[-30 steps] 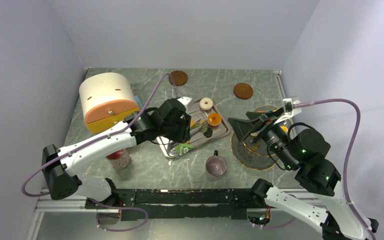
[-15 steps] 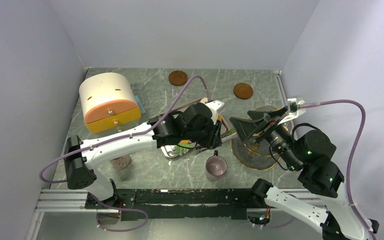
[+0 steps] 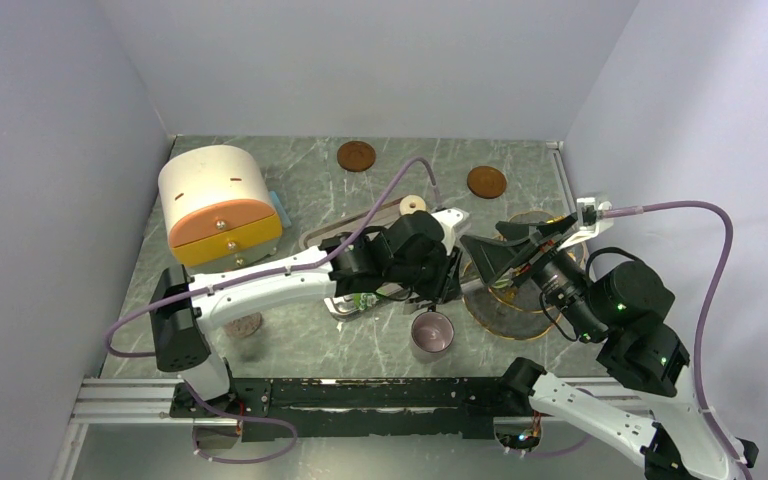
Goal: Serve the afternoon tea
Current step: Place the desert on the desert table.
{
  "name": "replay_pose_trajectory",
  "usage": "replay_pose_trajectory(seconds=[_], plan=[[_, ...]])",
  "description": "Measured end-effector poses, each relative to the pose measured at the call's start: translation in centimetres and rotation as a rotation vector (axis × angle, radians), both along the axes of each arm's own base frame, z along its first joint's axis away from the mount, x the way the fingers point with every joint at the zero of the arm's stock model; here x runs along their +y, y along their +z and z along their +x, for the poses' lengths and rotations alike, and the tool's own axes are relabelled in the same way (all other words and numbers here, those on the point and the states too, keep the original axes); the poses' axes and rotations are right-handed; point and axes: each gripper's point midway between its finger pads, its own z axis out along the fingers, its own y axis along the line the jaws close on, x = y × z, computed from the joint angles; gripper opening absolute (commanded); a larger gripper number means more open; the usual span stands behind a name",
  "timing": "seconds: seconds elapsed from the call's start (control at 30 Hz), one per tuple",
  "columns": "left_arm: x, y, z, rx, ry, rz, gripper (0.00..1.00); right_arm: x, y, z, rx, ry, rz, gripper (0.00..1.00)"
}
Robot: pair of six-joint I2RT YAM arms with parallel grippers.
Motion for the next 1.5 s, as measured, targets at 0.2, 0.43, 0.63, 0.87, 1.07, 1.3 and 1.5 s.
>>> replay_pose_trajectory(seconds=[0.2, 0.43, 0.63, 0.87, 1.07, 1.3, 1.5], plan=[[-1.1, 0.3, 0.1, 0.001, -0.014, -0.025, 0.39, -0.1, -0.1, -0.1, -0.001, -0.001, 0.001, 0.98], [-2.1, -0.4, 0.0, 0.013, -0.032, -0.018, 0.48, -0.1, -0.2, -0.1, 0.000, -0.002, 0.001, 0.98], [-2.4, -0.8, -0.1, 0.015, -0.036, -0.008, 0.52, -0.1, -0.4, 0.0, 0.002, -0.003, -0.002, 0.98], [-2.2, -0.7, -0.1, 0.011, -0.039, 0.000, 0.51, -0.1, -0.7, 0.0, 0.004, -0.004, -0.006, 0.98], [-2.2, -0.4, 0.1, -0.001, -0.037, 0.000, 0.47, -0.1, -0.7, 0.1, 0.004, -0.007, -0.005, 0.98], [-1.7, 0.1, 0.3, -0.018, -0.017, 0.000, 0.46, -0.2, -0.7, 0.1, 0.005, -0.011, -0.005, 0.98], [-0.3, 1.1, 0.6, -0.045, 0.017, -0.004, 0.46, -0.1, -0.8, 0.1, 0.007, -0.011, -0.007, 0.98]])
